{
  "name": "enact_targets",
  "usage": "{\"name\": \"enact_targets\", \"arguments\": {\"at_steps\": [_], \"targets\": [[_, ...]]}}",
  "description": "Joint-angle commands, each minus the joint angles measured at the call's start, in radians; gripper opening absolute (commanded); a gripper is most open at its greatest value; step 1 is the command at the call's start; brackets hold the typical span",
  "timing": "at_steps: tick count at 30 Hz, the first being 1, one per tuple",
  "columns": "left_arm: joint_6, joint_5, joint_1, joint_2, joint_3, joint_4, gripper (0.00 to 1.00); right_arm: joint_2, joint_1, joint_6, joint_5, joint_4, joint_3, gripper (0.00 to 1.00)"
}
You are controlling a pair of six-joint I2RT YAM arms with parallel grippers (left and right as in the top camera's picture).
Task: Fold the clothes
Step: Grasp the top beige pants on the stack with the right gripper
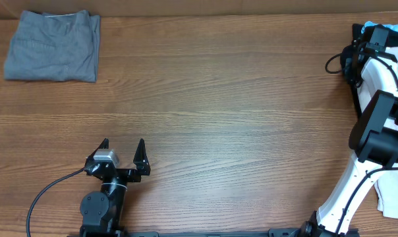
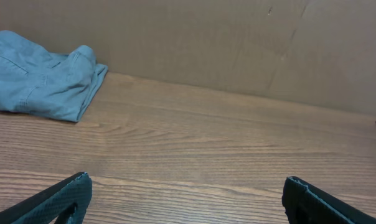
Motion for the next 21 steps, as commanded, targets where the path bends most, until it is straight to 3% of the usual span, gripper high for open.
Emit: {"name": "enact_targets", "arguments": {"at_steps": [1, 6, 8, 10, 12, 17, 21], "targets": [[0.023, -0.006, -0.002, -0.011, -0.006, 0.001, 1.0, 0.035, -0.004, 0.002, -0.009, -0.003, 0.018, 0.59], [0.023, -0.006, -0.002, -0.011, -0.006, 0.001, 1.0, 0.051, -0.005, 0.002, -0.008, 0.005, 0.018, 0.59], [0.023, -0.006, -0.002, -0.011, -0.006, 0.001, 1.0, 0.051, -0.005, 0.002, 0.008, 0.02, 0.018, 0.53], [0.023, -0.006, -0.002, -0.01, -0.006, 0.001, 1.0, 0.051, -0.004, 0.002, 0.038, 0.028, 0.018, 0.41], [0.023, -0.006, -0.002, -0.011, -0.006, 0.001, 1.0, 0.051, -0.005, 0.002, 0.044, 0.029, 0.018, 0.37], [0.023, -0.006, -0.002, -0.011, -0.006, 0.001, 1.0, 0.051, -0.006, 0.002, 0.044, 0.028, 0.018, 0.38], [0.023, -0.006, -0.002, -0.011, -0.006, 0.001, 1.0, 0.051, -0.01, 0.002, 0.043, 0.02, 0.018, 0.47]]}}
